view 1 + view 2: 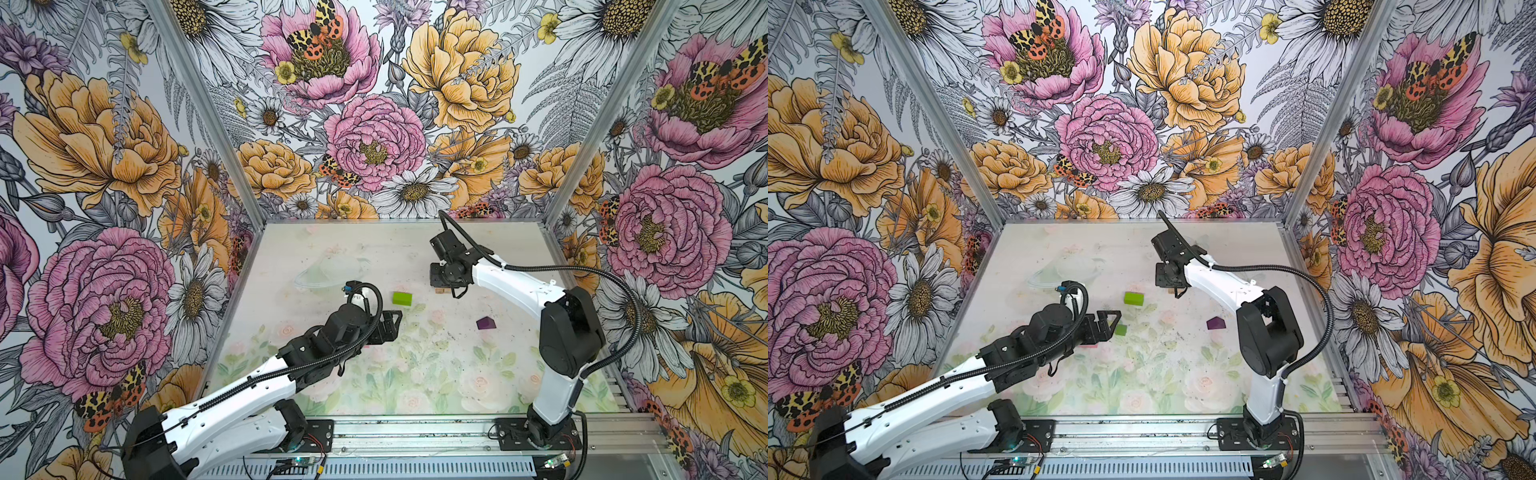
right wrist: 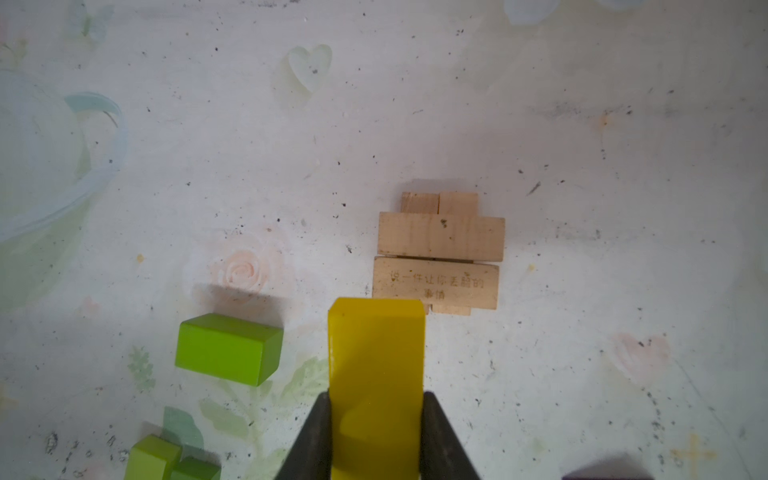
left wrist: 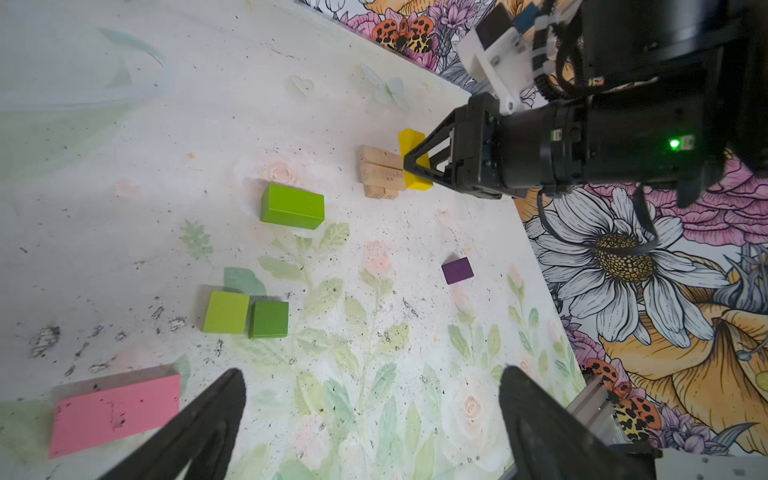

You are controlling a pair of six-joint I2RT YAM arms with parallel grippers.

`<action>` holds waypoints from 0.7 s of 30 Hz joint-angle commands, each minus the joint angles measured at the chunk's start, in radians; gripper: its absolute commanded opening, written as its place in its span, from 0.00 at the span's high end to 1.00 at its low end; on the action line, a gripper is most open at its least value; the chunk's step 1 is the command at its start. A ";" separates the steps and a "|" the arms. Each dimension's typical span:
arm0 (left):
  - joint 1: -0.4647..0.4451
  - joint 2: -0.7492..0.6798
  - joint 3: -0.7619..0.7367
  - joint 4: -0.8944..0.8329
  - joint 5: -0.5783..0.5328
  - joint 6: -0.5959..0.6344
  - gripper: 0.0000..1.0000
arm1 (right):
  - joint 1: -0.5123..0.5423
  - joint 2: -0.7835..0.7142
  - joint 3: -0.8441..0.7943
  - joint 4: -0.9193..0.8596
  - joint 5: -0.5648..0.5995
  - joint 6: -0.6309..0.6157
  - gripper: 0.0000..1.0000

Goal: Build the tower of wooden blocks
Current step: 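Lift the yellow bar and carry it above the wooden stack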

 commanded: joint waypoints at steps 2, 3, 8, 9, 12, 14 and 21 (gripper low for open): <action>0.012 0.041 0.049 0.068 0.065 0.045 0.03 | -0.028 0.057 0.055 -0.004 -0.027 -0.021 0.74; 0.015 0.048 0.051 0.067 0.067 0.046 0.03 | -0.035 0.069 0.064 -0.004 -0.031 -0.023 0.74; 0.036 0.064 0.050 0.074 0.082 0.047 0.03 | -0.066 0.120 0.106 -0.007 -0.051 -0.036 0.74; 0.041 0.064 0.050 0.073 0.085 0.046 0.03 | -0.070 0.131 0.114 -0.010 -0.053 -0.035 0.74; 0.053 0.064 0.046 0.075 0.092 0.046 0.03 | -0.076 0.156 0.137 -0.014 -0.057 -0.040 0.74; 0.060 0.063 0.044 0.079 0.097 0.046 0.03 | -0.081 0.174 0.152 -0.019 -0.064 -0.043 0.74; 0.083 0.069 0.041 0.086 0.111 0.046 0.03 | -0.091 0.214 0.185 -0.027 -0.075 -0.044 0.74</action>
